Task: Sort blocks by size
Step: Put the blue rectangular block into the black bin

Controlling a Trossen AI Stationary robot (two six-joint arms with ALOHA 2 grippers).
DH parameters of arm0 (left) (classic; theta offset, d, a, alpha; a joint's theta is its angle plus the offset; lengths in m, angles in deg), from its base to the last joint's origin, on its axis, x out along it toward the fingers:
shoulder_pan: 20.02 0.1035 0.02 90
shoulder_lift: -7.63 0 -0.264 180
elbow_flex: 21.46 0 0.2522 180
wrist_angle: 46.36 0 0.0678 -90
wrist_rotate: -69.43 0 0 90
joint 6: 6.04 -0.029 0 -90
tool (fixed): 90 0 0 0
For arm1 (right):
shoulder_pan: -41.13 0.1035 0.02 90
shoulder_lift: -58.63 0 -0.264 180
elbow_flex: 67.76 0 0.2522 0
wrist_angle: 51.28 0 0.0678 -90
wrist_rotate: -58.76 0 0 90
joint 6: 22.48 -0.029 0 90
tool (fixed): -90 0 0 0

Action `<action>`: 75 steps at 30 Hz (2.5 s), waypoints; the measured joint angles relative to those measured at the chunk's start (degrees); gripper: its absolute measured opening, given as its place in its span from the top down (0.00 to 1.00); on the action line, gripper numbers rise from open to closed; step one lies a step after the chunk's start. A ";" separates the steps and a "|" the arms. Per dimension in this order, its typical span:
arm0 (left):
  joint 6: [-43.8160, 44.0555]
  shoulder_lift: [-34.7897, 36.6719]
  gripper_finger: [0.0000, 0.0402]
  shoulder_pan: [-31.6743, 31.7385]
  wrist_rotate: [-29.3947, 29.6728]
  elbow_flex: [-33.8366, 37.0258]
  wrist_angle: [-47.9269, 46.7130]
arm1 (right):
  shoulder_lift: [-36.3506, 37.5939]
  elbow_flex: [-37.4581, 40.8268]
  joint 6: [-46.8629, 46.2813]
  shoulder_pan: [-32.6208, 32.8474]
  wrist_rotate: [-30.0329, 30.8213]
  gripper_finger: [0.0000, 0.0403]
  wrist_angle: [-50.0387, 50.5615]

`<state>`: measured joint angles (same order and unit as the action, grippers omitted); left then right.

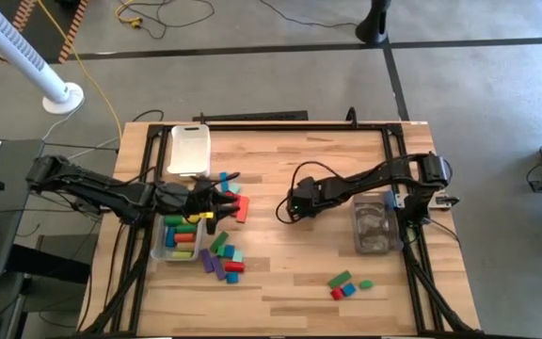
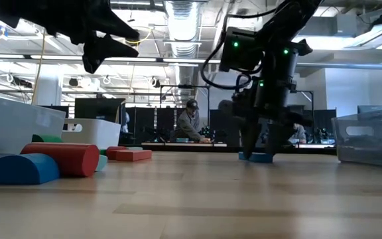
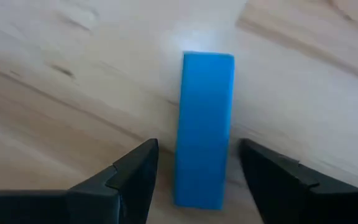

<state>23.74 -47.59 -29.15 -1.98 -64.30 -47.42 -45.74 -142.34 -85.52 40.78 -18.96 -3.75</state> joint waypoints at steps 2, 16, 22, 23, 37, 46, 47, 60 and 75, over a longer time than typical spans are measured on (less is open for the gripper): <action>0.00 0.00 0.59 0.54 -0.01 0.00 0.00 | -1.08 -0.14 0.37 0.59 0.11 0.36 0.68; 0.02 -0.02 0.59 0.97 -0.02 0.00 0.13 | -1.75 -0.65 2.31 3.23 1.19 0.69 3.00; 0.00 -0.02 0.59 0.97 -0.02 0.00 0.09 | 1.81 -2.85 2.80 4.96 -2.47 0.69 10.51; -0.11 -0.02 0.59 0.99 -0.02 0.00 0.09 | 3.12 -3.22 2.24 5.51 -2.45 0.69 11.77; -3.65 -0.02 0.59 2.88 -0.02 0.00 0.04 | 32.41 -3.58 -13.47 18.33 1.99 0.69 35.90; -3.65 -0.02 0.59 5.68 -0.02 0.00 0.04 | 42.85 -3.58 -25.57 29.74 0.84 0.69 53.48; -3.65 -0.02 0.59 5.82 -0.04 0.00 0.04 | 43.10 -3.58 -26.10 30.70 0.72 0.69 53.84; -3.65 -0.02 0.59 6.24 -0.57 0.00 0.02 | 43.15 10.34 -34.83 35.26 -6.39 0.67 43.17; -3.06 -0.02 0.59 6.24 -2.38 0.02 0.02 | 43.24 13.57 -40.97 36.77 -6.36 0.49 41.48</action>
<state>20.67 -47.61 -22.91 -4.36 -64.28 -47.39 -2.50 -128.77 -126.50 77.55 -25.32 37.73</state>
